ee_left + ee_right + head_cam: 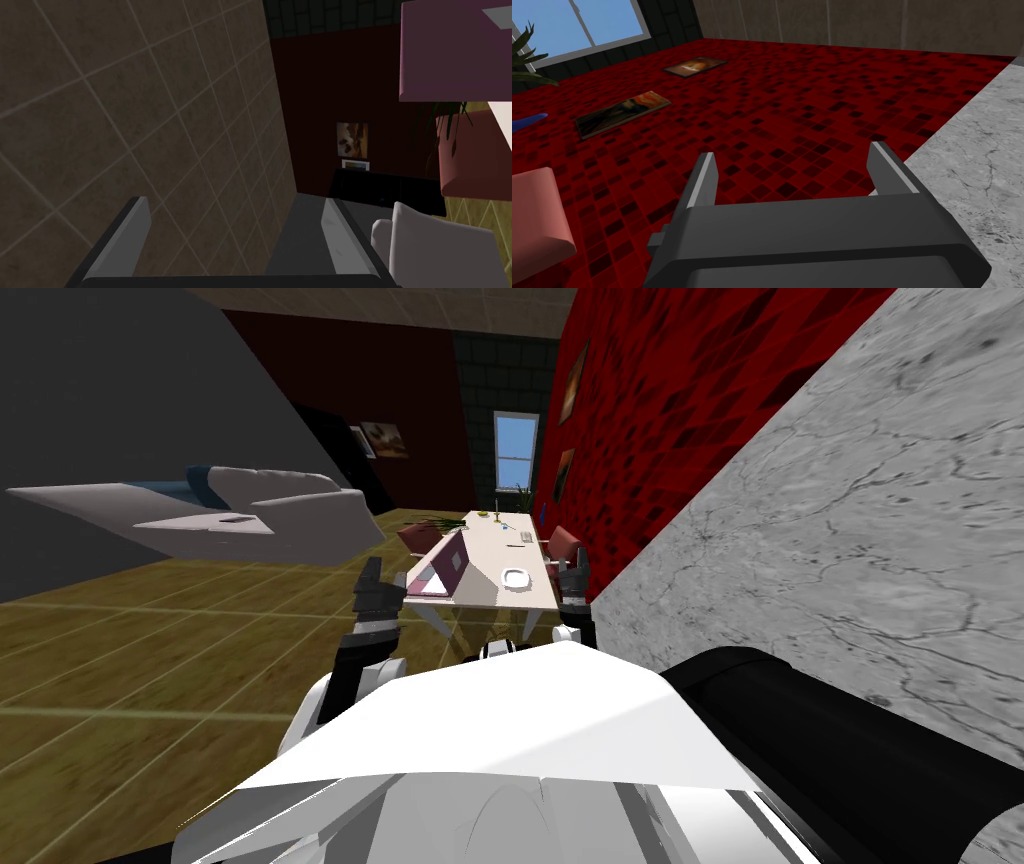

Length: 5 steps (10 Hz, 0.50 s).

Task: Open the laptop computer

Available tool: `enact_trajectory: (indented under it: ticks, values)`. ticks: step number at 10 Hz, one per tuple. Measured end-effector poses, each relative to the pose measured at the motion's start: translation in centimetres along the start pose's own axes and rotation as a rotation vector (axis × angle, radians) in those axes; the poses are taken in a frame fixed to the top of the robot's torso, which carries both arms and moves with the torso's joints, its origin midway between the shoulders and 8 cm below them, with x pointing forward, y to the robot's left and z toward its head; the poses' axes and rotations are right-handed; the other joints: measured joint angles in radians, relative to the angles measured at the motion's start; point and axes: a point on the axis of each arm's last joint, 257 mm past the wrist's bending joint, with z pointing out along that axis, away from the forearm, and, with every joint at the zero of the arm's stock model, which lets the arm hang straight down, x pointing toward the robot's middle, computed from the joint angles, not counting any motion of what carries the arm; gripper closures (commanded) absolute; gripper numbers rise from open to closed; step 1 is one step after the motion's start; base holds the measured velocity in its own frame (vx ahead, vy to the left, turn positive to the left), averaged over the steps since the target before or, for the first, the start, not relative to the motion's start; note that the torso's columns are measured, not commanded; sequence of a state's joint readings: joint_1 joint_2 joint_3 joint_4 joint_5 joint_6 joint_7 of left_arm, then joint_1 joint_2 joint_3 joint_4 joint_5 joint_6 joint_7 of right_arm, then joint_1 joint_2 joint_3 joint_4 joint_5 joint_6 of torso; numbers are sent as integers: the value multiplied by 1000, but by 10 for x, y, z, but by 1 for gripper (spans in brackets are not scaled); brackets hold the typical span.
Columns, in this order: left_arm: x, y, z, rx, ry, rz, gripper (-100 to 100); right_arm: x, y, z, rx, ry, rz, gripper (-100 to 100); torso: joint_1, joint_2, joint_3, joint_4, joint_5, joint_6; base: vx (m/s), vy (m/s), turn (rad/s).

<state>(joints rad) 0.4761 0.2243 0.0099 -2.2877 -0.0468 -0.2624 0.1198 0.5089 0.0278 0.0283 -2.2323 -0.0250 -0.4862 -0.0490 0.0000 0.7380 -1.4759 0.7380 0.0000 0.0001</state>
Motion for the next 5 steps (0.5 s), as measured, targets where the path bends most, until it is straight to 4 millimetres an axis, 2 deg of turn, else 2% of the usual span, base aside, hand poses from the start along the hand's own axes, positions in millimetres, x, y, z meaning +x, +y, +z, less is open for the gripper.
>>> enact_trajectory:
  ticks: [5]
  values:
    - [5,30,-2,-104,47,68,-100,0,0,0,0,0,0,0,0,0,0,0,0,0,22,-2,-76]
